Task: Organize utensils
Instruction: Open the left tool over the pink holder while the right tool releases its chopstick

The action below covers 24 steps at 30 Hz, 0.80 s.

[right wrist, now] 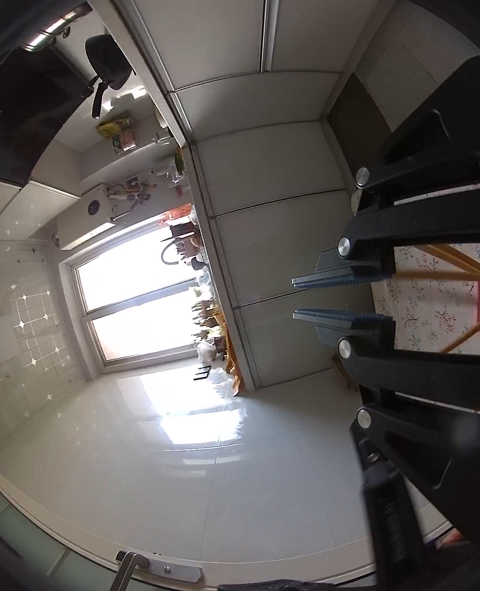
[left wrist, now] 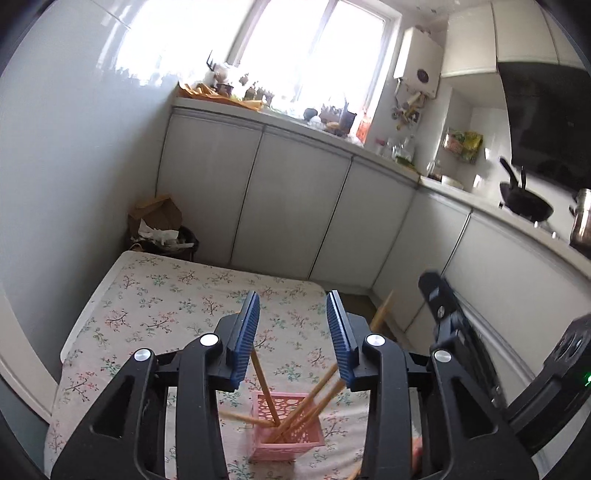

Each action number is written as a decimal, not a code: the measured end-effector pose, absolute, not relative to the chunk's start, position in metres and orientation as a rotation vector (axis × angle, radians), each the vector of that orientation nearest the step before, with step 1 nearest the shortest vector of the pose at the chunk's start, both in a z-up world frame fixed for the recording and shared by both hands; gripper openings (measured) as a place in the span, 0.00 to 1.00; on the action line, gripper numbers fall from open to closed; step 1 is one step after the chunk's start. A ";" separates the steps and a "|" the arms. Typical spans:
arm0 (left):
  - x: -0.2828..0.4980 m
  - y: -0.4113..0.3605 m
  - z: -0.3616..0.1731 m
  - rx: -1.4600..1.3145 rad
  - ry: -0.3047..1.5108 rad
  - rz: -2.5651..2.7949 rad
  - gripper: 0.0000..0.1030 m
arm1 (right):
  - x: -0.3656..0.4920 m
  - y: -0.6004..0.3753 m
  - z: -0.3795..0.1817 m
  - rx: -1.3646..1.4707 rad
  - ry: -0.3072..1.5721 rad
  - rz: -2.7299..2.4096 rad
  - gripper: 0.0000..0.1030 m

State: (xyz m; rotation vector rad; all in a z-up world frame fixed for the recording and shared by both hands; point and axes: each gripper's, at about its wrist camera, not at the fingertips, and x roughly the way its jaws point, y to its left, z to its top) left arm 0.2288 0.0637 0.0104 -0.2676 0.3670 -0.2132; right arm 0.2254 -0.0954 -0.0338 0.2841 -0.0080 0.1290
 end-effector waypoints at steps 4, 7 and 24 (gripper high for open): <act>0.212 0.063 0.023 -0.251 0.332 -0.195 0.40 | 0.203 -0.103 -0.018 0.272 -0.030 0.121 0.41; 0.199 0.059 0.029 -0.231 0.317 -0.178 0.40 | 0.192 -0.107 -0.010 0.261 -0.012 0.108 0.42; 0.133 0.050 0.034 -0.230 0.297 -0.143 0.71 | 0.108 -0.124 0.010 0.212 0.020 0.034 0.65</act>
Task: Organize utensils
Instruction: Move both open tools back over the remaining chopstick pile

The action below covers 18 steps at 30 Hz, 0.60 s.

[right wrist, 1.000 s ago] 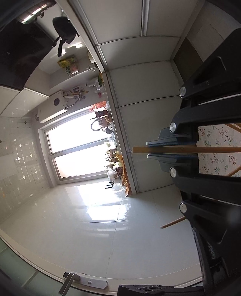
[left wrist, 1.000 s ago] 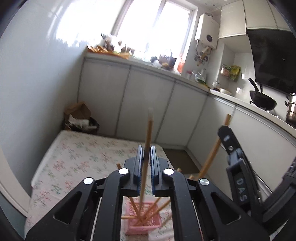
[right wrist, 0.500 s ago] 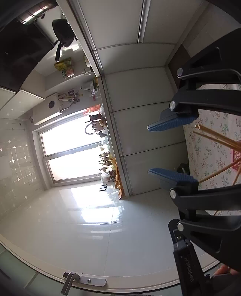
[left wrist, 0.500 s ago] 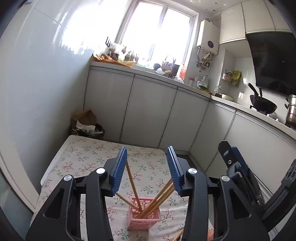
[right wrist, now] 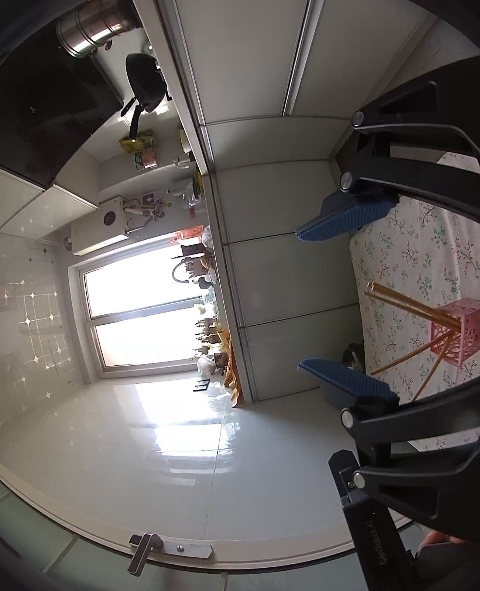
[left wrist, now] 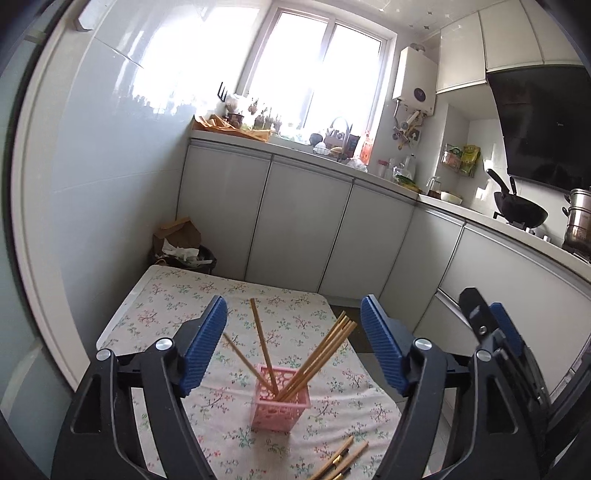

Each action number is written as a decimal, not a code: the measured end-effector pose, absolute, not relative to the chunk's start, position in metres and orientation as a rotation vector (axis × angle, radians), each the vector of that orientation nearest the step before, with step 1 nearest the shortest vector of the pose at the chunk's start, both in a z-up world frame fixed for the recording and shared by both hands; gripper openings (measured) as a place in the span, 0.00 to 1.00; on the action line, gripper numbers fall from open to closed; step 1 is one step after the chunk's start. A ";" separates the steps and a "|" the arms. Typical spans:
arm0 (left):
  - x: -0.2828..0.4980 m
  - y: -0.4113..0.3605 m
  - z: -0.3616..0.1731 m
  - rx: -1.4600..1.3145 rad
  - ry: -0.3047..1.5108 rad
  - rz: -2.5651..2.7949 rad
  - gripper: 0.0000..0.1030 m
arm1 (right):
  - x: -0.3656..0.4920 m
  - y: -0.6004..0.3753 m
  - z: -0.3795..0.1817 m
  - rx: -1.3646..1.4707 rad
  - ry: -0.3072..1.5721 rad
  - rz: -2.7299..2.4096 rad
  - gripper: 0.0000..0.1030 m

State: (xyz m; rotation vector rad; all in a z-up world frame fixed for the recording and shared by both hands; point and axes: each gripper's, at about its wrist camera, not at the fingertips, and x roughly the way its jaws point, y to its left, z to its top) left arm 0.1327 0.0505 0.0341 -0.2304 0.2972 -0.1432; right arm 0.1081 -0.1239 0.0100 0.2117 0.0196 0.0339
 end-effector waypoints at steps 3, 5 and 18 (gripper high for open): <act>0.121 0.049 0.030 -0.228 0.302 -0.132 0.78 | 0.097 -0.128 0.009 0.214 0.029 0.020 0.72; 0.114 0.051 0.027 -0.231 0.302 -0.119 0.82 | 0.089 -0.130 0.007 0.212 0.041 0.005 0.78; 0.088 0.054 0.005 -0.223 0.372 -0.102 0.93 | 0.056 -0.151 -0.018 0.246 0.135 -0.082 0.94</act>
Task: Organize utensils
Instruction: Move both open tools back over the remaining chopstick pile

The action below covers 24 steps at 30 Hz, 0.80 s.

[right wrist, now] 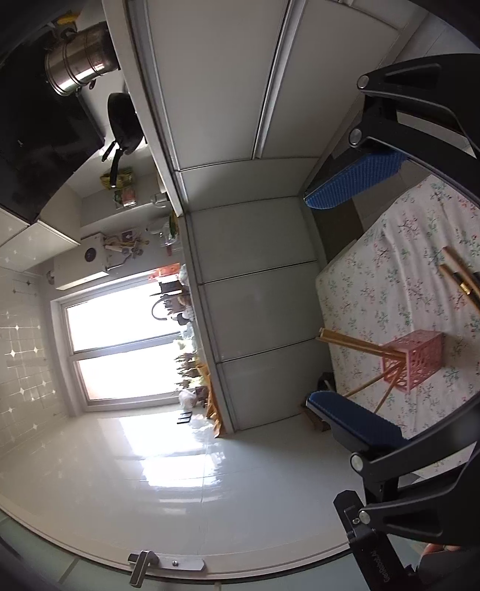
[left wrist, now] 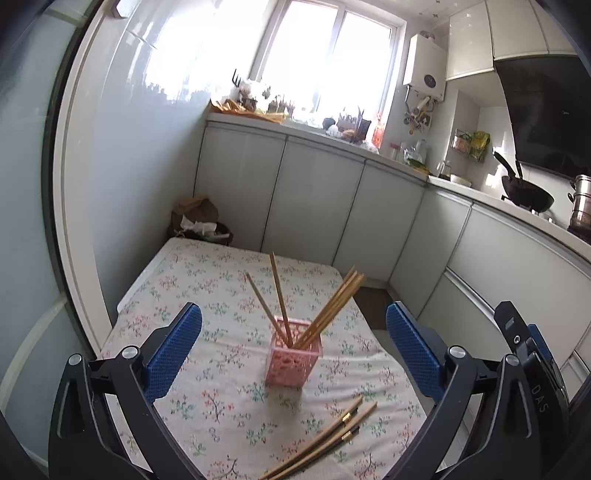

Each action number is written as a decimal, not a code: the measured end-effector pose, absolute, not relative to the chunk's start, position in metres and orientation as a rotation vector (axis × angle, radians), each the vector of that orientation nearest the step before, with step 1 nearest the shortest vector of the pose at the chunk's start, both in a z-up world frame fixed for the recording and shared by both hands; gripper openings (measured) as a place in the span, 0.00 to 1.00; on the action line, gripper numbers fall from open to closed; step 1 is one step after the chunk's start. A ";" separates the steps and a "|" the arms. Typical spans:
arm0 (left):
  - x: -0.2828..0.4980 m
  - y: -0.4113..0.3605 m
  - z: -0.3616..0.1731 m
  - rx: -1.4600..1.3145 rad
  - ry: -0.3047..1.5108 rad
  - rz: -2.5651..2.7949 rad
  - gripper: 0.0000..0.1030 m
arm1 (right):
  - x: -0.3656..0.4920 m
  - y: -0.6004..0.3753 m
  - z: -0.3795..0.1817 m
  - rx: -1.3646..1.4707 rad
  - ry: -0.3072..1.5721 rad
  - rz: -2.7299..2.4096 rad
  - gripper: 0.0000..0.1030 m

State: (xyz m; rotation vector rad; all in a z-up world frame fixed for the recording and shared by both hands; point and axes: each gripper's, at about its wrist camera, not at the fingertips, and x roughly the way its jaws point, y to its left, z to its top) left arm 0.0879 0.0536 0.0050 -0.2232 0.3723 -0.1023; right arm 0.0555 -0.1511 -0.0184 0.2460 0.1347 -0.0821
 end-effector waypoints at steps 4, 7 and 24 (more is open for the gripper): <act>0.080 0.052 -0.002 -0.210 0.387 -0.103 0.93 | 0.049 -0.151 -0.023 0.220 0.164 -0.096 0.94; 0.076 0.049 -0.009 -0.198 0.407 -0.105 0.93 | 0.043 -0.153 -0.029 0.213 0.200 -0.107 0.94; 0.061 0.035 -0.049 -0.136 0.568 -0.091 0.93 | 0.020 -0.165 -0.065 0.195 0.387 -0.133 0.94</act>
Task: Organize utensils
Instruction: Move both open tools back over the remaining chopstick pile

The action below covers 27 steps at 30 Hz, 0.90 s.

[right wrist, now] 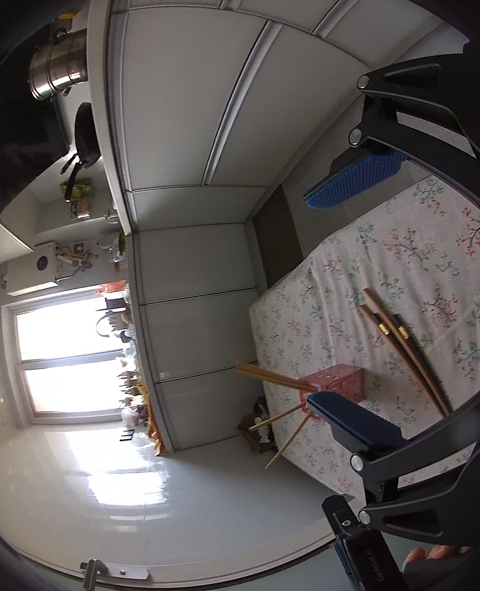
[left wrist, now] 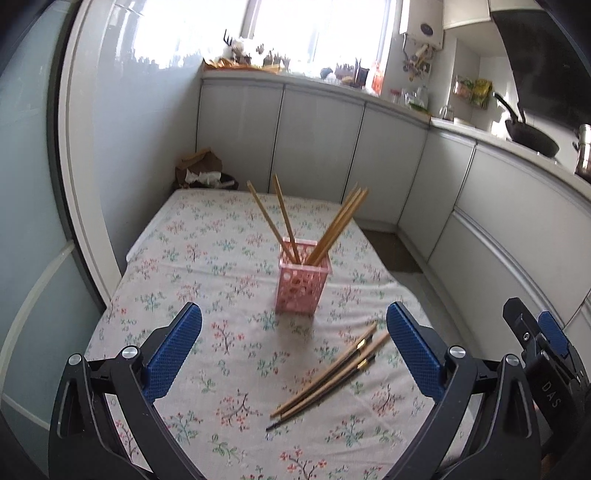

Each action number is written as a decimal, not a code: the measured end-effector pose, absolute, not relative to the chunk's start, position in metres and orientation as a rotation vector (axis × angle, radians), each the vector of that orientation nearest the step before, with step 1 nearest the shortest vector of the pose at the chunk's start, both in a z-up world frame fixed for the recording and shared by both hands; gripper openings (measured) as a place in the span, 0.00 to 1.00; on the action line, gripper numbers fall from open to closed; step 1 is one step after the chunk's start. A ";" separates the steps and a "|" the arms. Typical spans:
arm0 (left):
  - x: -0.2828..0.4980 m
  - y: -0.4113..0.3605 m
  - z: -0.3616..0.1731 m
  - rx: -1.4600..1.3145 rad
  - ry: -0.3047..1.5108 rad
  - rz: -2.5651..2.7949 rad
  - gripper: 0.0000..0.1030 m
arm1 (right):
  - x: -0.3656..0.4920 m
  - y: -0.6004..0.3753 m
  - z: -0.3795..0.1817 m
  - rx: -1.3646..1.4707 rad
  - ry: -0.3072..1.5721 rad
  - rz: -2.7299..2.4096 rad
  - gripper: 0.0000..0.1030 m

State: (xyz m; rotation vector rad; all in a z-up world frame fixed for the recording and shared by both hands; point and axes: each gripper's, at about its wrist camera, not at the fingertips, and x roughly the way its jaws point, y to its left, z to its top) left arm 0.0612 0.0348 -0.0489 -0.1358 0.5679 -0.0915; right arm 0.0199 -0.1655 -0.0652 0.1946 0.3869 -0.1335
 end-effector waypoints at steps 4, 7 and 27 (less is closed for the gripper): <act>0.067 0.027 -0.063 -0.113 0.648 -0.102 0.93 | 0.021 -0.171 -0.080 0.186 0.450 -0.139 0.94; 0.077 0.018 -0.076 -0.090 0.729 -0.132 0.93 | 0.026 -0.175 -0.097 0.172 0.525 -0.139 0.94; 0.233 -0.089 -0.166 -0.005 1.209 -0.250 0.70 | 0.055 -0.256 -0.170 0.470 0.786 -0.207 0.94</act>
